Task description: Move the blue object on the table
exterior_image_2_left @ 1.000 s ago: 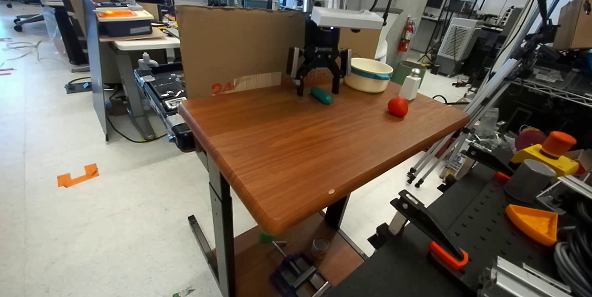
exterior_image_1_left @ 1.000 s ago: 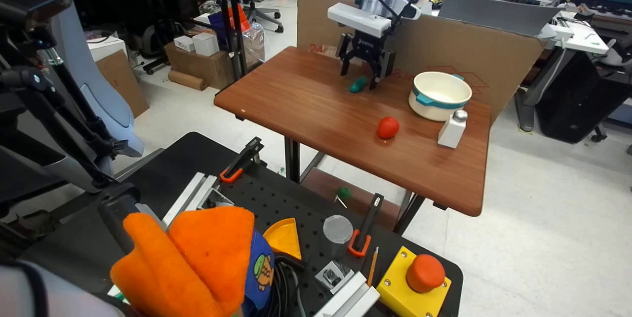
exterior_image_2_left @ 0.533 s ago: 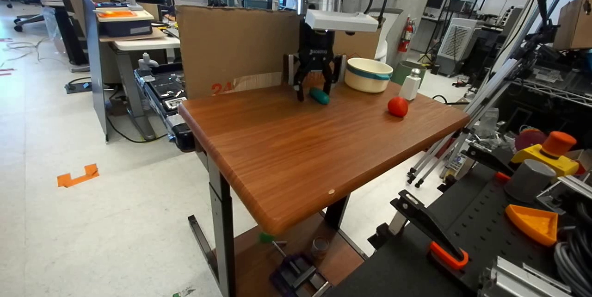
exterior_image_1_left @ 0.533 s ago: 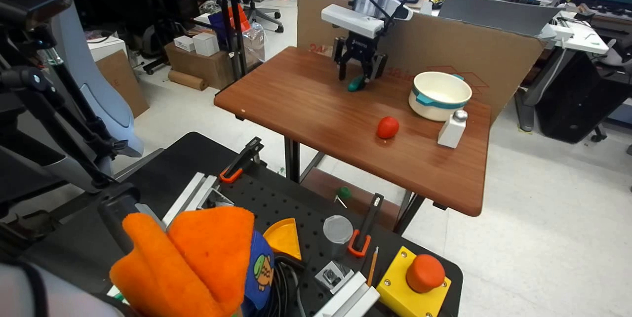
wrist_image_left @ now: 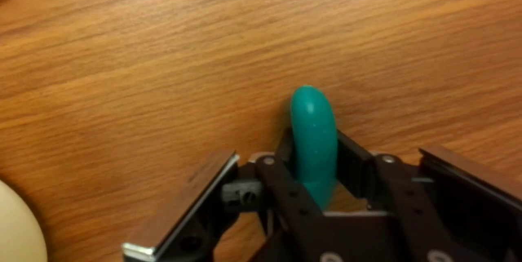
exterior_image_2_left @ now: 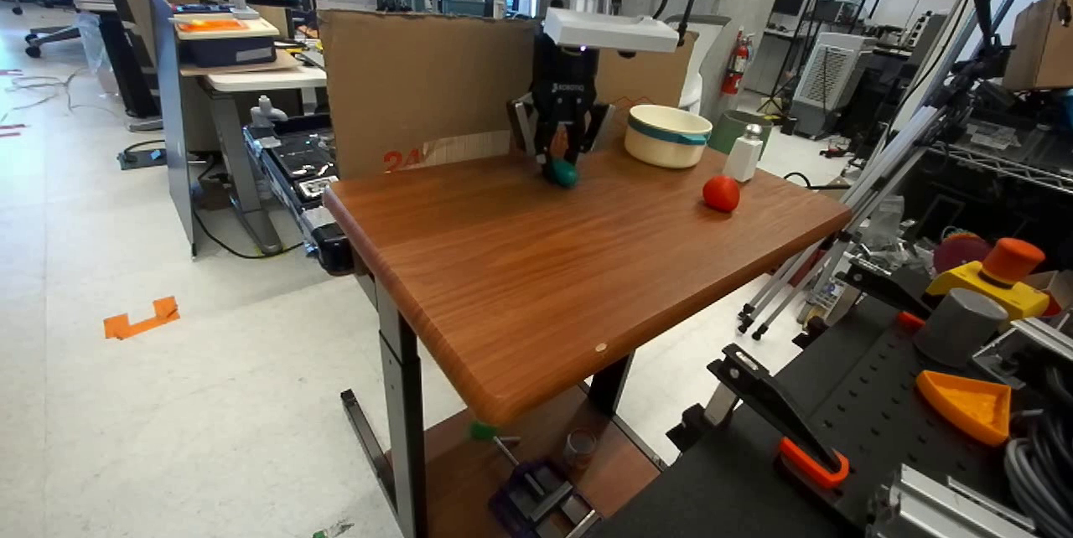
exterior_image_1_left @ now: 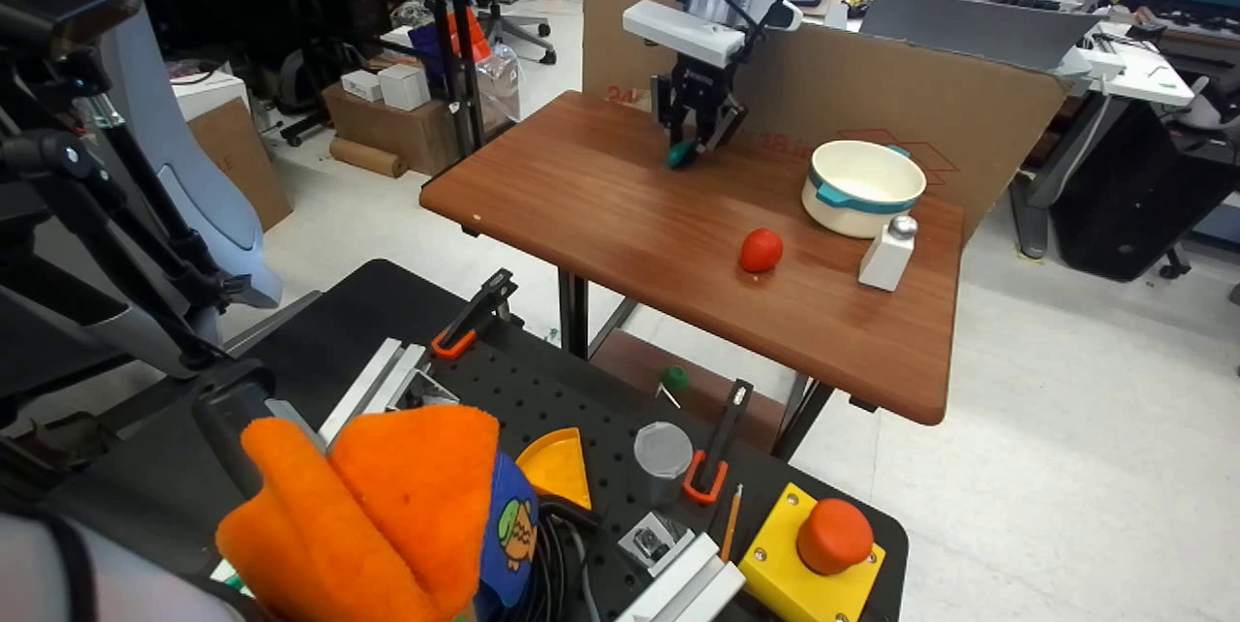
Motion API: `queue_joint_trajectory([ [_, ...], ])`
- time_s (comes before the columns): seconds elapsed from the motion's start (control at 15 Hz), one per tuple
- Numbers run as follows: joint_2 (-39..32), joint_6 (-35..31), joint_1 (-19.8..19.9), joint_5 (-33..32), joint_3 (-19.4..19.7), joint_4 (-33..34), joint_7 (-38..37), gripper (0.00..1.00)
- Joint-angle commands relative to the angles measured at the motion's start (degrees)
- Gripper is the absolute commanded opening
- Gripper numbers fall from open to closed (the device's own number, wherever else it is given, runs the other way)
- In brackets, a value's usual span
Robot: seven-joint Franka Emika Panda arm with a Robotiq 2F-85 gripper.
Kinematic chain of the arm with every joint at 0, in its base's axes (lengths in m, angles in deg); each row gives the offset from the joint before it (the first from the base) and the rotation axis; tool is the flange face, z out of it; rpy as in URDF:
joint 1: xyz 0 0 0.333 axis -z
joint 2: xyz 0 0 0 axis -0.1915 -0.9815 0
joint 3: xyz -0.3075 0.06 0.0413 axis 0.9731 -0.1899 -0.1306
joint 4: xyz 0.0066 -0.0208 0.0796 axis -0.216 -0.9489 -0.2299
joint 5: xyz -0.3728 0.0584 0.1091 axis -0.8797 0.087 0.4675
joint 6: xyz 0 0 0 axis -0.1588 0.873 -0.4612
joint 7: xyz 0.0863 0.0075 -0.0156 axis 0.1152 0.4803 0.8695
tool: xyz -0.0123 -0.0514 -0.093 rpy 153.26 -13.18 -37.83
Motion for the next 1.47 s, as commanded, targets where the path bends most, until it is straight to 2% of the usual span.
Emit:
queue_joint_trajectory([
  [0.0, 3.0, -1.7, -1.2, 0.6, -1.5, -3.7, -0.3, 0.08],
  [0.2, 6.5, -6.5, -2.1, 1.7, -4.6, -10.5, 1.9, 0.08],
  [0.47, 9.6, -12.9, -1.1, 5.8, -10.3, -19.4, 7.9, 0.08],
  [0.67, 9.2, -11.5, -0.5, 8.7, -12.5, -20.3, 11.4, 0.08],
  [1.0, 8.4, -6.9, -0.9, 10.0, -12.1, -19.5, 12.0, 0.08],
  [1.07, 8.3, -6.4, -1.1, 9.9, -11.9, -19.4, 11.9, 0.23],
  [1.13, 8.2, -5.6, -1.3, 9.7, -11.6, -19.2, 11.6, 0.58],
  [1.27, 8.2, -4.5, -1.9, 9.0, -10.9, -19.1, 10.5, 0.60],
  [1.4, 8.6, -4.6, -2.5, 8.2, -10.2, -19.5, 9.7, 0.71],
])
